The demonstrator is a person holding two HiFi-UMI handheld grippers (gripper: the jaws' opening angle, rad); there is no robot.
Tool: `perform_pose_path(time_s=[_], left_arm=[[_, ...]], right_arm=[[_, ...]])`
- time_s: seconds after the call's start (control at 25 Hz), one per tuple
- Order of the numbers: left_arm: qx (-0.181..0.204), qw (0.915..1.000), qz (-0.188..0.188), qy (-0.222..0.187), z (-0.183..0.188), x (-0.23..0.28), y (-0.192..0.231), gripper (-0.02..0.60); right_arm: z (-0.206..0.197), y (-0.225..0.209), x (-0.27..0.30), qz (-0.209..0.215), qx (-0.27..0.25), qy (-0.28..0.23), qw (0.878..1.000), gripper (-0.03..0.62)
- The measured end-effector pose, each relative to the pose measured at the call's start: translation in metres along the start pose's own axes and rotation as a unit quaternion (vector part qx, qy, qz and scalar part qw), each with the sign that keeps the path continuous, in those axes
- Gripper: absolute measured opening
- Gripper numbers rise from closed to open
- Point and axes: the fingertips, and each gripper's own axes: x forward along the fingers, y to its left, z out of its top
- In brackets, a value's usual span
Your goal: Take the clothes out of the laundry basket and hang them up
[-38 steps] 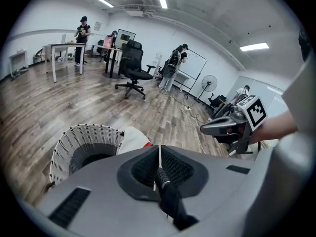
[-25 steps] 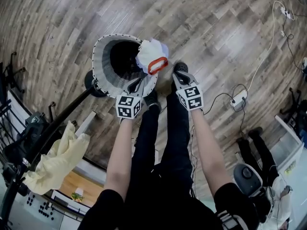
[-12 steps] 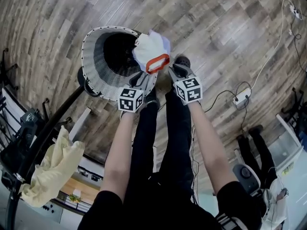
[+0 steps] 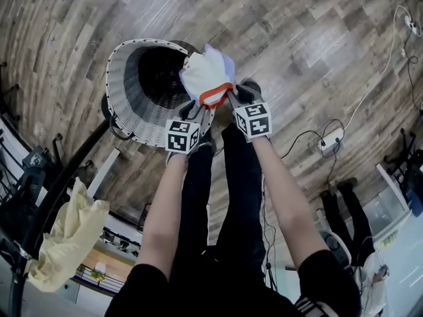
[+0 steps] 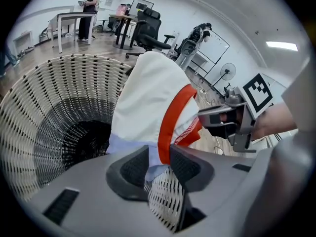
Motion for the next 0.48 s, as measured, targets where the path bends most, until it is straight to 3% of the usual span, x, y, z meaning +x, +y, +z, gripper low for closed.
perform_pose_path(time_s=[0.12, 0.16, 0.2, 0.32, 0.48], left_arm=[[0.003, 1.0, -0.001, 0.005, 0.004, 0.004, -0.001, 0.135], [0.002, 1.0, -0.003, 0.005, 0.005, 0.005, -0.001, 0.135], [0.0, 1.0, -0.006, 0.007, 0.007, 0.005, -0.001, 0.116], [-0.006, 0.9999, -0.009, 0.009, 0.009, -0.001, -0.004, 0.031], [-0.013, 0.9998, -0.008, 0.007, 0.011, -0.017, -0.005, 0.025]], right_arm=[[-0.001, -0.004, 0.005, 0.002, 0.035, -0.001, 0.999, 0.11], [0.0, -0.006, 0.006, 0.005, 0.061, -0.008, 0.998, 0.082], [0.002, -0.006, 0.005, 0.008, 0.087, -0.018, 0.996, 0.014], [0.006, -0.002, -0.003, 0.021, 0.122, -0.035, 0.992, 0.009], [0.018, 0.001, -0.028, 0.02, 0.121, -0.047, 0.991, 0.009]])
